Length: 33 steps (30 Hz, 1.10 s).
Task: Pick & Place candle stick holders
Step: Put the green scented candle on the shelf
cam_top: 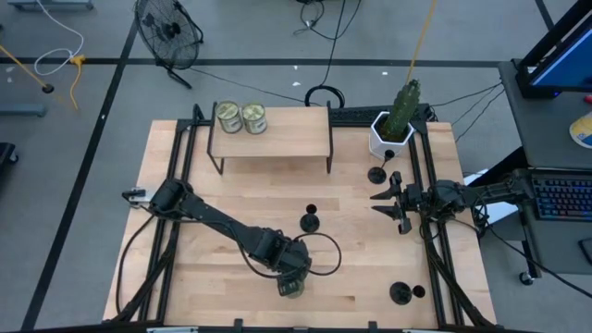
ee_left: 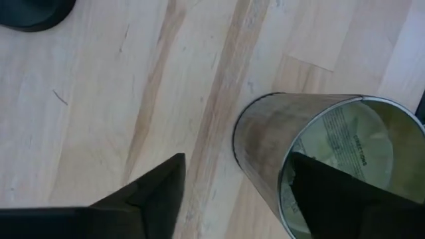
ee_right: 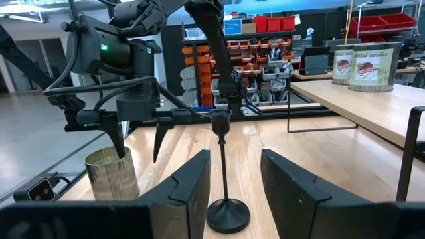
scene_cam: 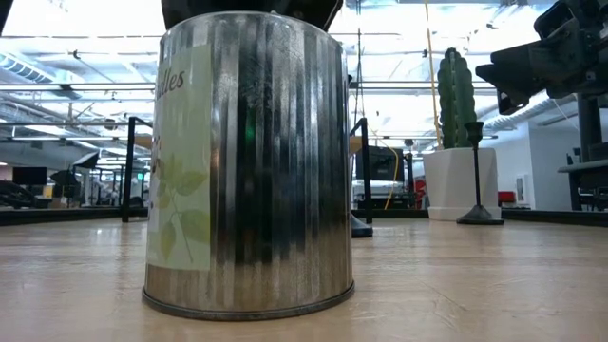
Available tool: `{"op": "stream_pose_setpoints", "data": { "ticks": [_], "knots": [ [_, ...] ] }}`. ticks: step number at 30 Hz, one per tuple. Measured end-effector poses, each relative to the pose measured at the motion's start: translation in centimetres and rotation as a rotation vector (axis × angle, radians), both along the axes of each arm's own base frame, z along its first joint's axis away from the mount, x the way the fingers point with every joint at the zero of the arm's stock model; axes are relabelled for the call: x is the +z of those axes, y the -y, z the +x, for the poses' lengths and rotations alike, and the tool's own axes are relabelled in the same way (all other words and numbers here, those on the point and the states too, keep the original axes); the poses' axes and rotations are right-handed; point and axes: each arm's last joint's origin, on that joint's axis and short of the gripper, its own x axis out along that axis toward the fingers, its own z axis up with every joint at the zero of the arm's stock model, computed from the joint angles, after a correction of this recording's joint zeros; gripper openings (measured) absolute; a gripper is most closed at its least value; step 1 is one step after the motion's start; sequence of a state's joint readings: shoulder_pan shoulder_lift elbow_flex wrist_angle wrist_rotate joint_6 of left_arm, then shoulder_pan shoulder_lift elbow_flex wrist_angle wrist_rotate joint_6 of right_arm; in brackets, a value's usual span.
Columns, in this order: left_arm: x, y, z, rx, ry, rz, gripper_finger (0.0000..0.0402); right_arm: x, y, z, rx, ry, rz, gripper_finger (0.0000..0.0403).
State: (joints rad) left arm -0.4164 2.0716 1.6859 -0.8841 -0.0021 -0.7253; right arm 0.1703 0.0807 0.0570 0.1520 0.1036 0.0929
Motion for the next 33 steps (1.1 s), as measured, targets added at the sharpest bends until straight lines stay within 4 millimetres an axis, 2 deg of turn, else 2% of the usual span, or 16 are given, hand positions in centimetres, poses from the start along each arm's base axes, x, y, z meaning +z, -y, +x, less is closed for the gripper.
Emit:
{"op": "stream_pose_setpoints", "data": {
  "ticks": [22,33],
  "knots": [
    [0.07,-0.05,0.00,0.025,0.004,0.010,0.0012,0.00,0.00,0.00,0.000,0.000,0.000,0.0125],
    [0.80,-0.39,-0.34,0.031,-0.016,-0.036,0.0006,0.00,0.00,0.00,0.000,0.000,0.000,0.0125]
  ]
}}
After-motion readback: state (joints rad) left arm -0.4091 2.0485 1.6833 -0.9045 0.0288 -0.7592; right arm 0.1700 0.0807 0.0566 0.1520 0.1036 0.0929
